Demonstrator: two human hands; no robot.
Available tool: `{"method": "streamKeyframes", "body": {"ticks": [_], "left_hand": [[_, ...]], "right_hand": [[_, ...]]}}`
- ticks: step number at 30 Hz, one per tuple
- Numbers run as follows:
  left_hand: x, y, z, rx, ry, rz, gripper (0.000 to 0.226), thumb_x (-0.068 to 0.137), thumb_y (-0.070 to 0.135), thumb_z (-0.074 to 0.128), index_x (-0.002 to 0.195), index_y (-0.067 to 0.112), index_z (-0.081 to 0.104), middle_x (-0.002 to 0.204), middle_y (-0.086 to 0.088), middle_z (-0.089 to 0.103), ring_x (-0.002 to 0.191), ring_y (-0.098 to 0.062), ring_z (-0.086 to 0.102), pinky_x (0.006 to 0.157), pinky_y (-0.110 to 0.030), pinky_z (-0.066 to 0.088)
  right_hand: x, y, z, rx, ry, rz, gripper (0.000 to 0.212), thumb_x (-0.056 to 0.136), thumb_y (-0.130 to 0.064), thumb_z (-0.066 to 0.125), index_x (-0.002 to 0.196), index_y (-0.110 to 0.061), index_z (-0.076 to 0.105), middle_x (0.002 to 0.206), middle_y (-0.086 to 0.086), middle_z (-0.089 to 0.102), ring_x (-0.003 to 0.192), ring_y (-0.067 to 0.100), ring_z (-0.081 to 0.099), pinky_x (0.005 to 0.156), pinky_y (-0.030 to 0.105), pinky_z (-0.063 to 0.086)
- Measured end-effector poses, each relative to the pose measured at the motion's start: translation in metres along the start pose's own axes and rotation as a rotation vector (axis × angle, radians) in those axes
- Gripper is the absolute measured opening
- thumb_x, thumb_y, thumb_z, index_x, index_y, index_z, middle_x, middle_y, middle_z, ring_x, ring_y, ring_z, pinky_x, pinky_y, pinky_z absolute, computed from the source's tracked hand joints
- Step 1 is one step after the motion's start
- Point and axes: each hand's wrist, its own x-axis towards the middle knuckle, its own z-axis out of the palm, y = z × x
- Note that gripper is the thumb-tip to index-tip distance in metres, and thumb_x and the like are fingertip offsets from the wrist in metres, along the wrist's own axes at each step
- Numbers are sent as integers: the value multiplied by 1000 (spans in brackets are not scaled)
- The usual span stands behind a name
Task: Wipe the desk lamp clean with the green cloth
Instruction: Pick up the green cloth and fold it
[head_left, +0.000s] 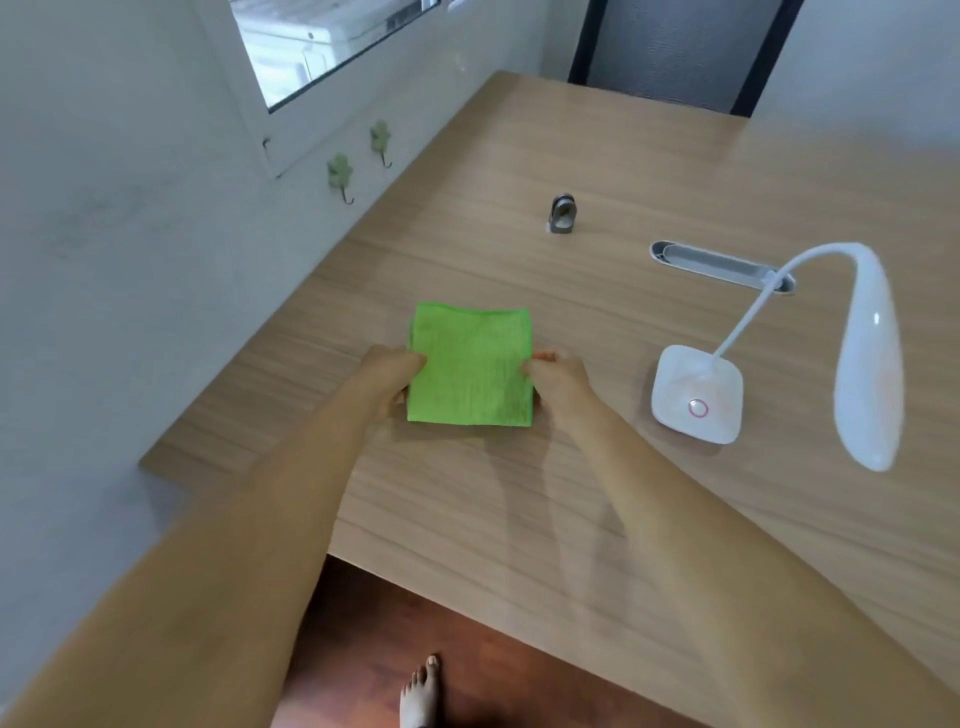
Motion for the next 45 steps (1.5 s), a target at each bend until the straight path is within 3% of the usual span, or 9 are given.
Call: {"method": "streamKeyframes", "body": {"ticks": [5, 9, 13, 18, 28, 32, 35, 41, 45], "left_hand": [[-28, 10, 6, -60, -31, 42, 35, 88, 2, 58, 121, 11, 49, 103, -13, 59, 68, -14, 58, 52, -25, 49], [-55, 14, 13, -41, -254, 92, 68, 81, -14, 56, 133, 28, 42, 97, -10, 66, 78, -19, 66, 60, -28, 54], [-75, 16, 23, 101, -357, 159, 76, 78, -19, 51, 134, 32, 46, 89, -12, 64, 82, -21, 63, 66, -27, 58], [-92, 20, 40, 212, -361, 261, 80, 79, -20, 48, 137, 35, 41, 74, -9, 52, 59, -13, 50, 47, -20, 51], [-108, 33, 66, 340, -459, 301, 80, 82, -19, 40, 137, 37, 41, 67, -5, 39, 58, -14, 38, 47, -22, 45], [-110, 35, 70, 264, -522, 227, 74, 84, -19, 37, 134, 35, 40, 67, -8, 45, 49, -15, 48, 44, -23, 43], [-111, 35, 74, 249, -567, 156, 67, 85, -17, 36, 130, 29, 49, 85, -7, 56, 55, -12, 58, 42, -18, 47], [-105, 28, 83, 372, -458, 216, 58, 81, -15, 56, 136, 3, 49, 98, -9, 58, 81, -18, 57, 63, -17, 54], [-107, 24, 86, 729, -320, 410, 67, 67, 13, 83, 129, 11, 59, 109, -18, 62, 102, -29, 62, 91, -33, 49]], "right_hand": [[-32, -8, -34, -77, -10, -198, 42, 81, 8, 46, 117, -14, 50, 68, 0, 51, 55, 11, 48, 39, 11, 41], [-50, -6, -62, -179, -172, -133, 56, 82, 8, 46, 135, -11, 47, 121, 9, 61, 98, 18, 58, 81, 21, 48], [-63, 1, -89, -453, -210, -155, 76, 73, 2, 65, 142, -10, 36, 134, 9, 55, 106, 11, 50, 89, 19, 38], [-75, 7, -112, -573, -196, -230, 67, 72, 1, 68, 135, -4, 45, 133, 11, 58, 121, 24, 54, 96, 25, 41], [-84, 14, -144, -475, -51, -233, 48, 74, -1, 66, 120, -15, 57, 78, -9, 51, 76, 10, 53, 69, 21, 45], [-87, 14, -152, -125, -98, -81, 50, 75, 6, 61, 113, -26, 58, 100, 15, 56, 95, 28, 61, 91, 42, 55], [-87, 15, -154, -71, -123, -69, 58, 77, 10, 55, 120, -27, 61, 121, 14, 55, 104, 24, 60, 86, 34, 56], [-91, 11, -159, -460, -72, -175, 57, 78, 3, 56, 132, -16, 52, 134, 9, 54, 115, 20, 55, 96, 24, 44], [-93, 14, -160, -684, -97, -194, 41, 80, -2, 50, 118, -15, 61, 90, -8, 56, 89, 18, 56, 75, 25, 46]]}}
